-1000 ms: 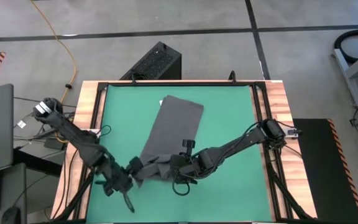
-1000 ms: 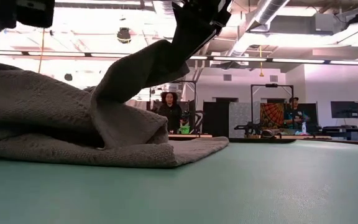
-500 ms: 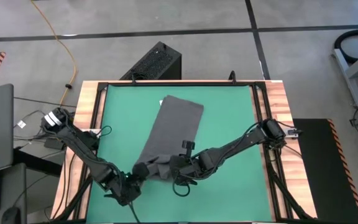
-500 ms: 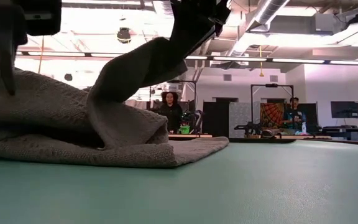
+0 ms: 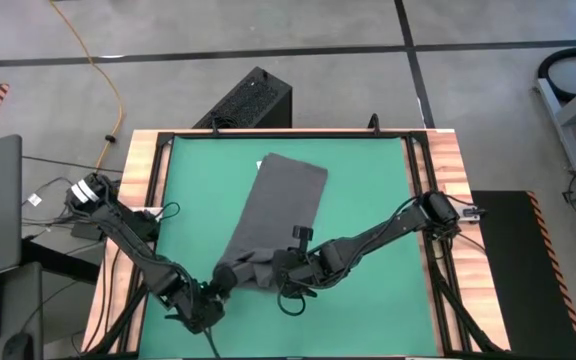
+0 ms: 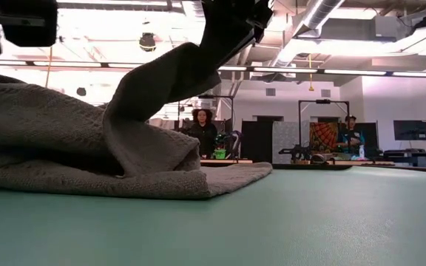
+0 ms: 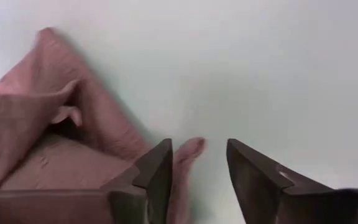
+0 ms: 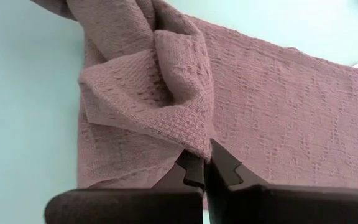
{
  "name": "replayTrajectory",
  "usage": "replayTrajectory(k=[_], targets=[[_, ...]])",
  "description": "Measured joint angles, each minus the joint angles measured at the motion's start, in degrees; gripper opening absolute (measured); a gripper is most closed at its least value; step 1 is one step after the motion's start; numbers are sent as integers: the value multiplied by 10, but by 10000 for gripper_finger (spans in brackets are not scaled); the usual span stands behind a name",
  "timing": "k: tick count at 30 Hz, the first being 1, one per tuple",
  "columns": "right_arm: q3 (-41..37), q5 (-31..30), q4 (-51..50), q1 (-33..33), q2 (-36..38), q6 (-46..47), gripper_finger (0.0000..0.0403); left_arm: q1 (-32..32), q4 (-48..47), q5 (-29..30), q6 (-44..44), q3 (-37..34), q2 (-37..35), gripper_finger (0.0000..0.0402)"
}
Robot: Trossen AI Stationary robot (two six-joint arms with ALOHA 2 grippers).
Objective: Roll towel
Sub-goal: Fold the microfiber towel
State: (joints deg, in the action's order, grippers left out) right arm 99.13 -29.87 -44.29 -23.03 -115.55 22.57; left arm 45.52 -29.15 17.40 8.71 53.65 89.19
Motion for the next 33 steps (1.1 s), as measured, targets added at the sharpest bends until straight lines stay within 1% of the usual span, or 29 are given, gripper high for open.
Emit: replayTrajectory(k=[2,5,10,13,16,20,26,31,33], targets=[[0,0,0,0,0,0,13,-6,-1,13,-2,0,0,112],[0,0,0,0,0,-1,13,-17,-2,11,7,0,0,86],[0,0,0,-1,0,-1,13,-30,-12,-32,14,0,0,47],[0,0,0,-1,0,-1,13,-30,-11,-57,14,0,0,16],[0,0,0,-1,0,0,13,-28,-2,-63,-8,3,0,3],[0,-5,-1,-3,0,15,13,-26,-41,-20,-51,48,-9,0],[11,-39,-40,-17,13,78,13,-26,-156,51,-118,136,-58,0],[66,-80,-78,-29,31,90,13,-26,-240,116,-173,201,-122,0],[101,-107,-101,-30,41,92,13,-26,-260,158,-188,231,-151,0]])
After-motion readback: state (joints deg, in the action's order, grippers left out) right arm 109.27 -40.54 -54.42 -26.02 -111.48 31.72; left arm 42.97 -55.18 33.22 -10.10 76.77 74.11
